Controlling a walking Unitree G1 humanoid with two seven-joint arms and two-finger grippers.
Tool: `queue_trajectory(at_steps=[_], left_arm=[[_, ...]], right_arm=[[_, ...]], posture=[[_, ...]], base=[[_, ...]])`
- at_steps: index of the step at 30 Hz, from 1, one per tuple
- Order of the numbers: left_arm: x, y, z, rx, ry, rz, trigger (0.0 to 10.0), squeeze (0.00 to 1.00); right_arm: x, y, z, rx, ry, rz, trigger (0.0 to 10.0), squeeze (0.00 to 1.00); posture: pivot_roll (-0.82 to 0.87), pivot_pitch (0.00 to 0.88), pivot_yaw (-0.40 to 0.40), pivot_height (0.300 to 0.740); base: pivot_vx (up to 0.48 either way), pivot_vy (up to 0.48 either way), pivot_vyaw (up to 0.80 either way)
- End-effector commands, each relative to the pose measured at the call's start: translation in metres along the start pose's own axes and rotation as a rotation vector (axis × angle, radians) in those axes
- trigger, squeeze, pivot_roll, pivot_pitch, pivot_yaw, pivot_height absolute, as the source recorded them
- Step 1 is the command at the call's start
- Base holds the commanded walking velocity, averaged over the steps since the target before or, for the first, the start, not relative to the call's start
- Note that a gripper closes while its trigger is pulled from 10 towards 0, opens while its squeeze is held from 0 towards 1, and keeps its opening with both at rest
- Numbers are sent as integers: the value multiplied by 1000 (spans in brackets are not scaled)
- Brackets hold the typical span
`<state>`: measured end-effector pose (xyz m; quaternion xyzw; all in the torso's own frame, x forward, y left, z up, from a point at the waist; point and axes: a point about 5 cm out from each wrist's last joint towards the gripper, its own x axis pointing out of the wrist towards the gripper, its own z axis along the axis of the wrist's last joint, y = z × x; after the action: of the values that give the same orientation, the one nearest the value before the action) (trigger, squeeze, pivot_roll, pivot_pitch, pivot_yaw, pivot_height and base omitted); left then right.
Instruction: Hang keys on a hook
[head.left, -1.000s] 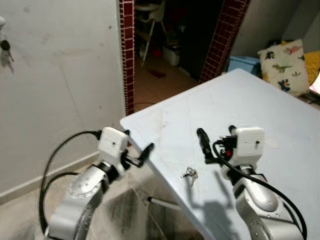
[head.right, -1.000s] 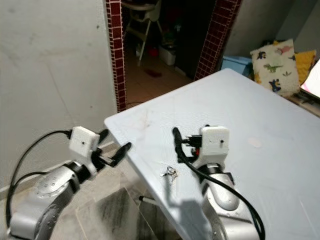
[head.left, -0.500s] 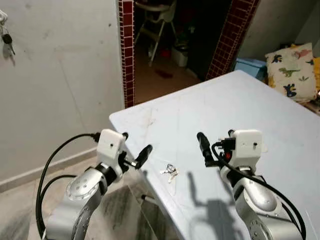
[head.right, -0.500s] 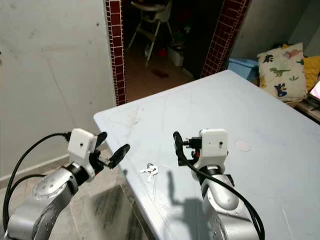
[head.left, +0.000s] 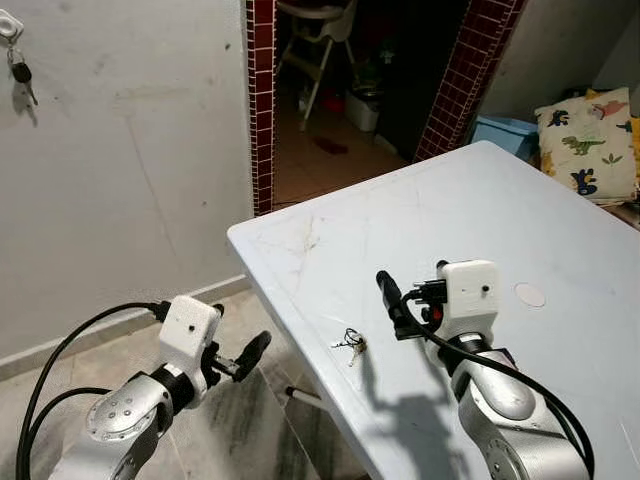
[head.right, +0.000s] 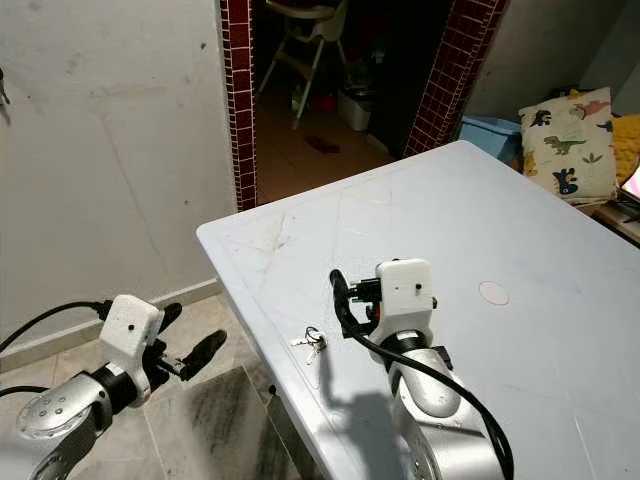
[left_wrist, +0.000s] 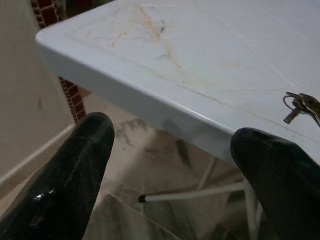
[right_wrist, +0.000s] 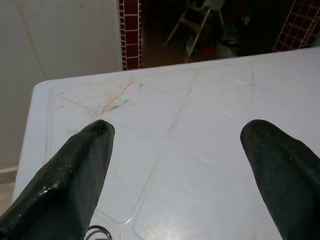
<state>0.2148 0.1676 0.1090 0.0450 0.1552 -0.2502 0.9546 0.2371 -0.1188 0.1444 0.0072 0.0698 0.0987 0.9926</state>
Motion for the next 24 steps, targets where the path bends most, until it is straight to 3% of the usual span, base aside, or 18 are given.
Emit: queue_trajectory(at_steps=[1, 5, 12, 18, 24], left_arm=[[-3, -4, 1, 54, -16, -32, 10000, 0], [-9, -4, -2, 111, -18, -66, 10000, 0], [-10, -3, 1, 105, -36, -109, 10000, 0], [-8, -6, -5, 63, -28, -137, 10000, 0], [-6, -3, -8, 49, -26, -130, 10000, 0]], right_arm=[[0, -2, -7, 18, 42, -10, 10000, 0], [-4, 2, -27, -30, 153, 15, 10000, 0], [-12, 0, -46, -62, 299, 82, 10000, 0], [-7, -1, -43, -53, 279, 92, 10000, 0], [4, 8, -35, -44, 242, 127, 10000, 0]], posture=[[96, 43, -92, 740], [97, 40, -94, 740], [101, 29, -94, 740], [96, 19, -95, 740], [103, 11, -97, 740]], base=[[0, 0, 0], [0, 0, 0], [0, 0, 0], [0, 0, 0], [0, 0, 0]])
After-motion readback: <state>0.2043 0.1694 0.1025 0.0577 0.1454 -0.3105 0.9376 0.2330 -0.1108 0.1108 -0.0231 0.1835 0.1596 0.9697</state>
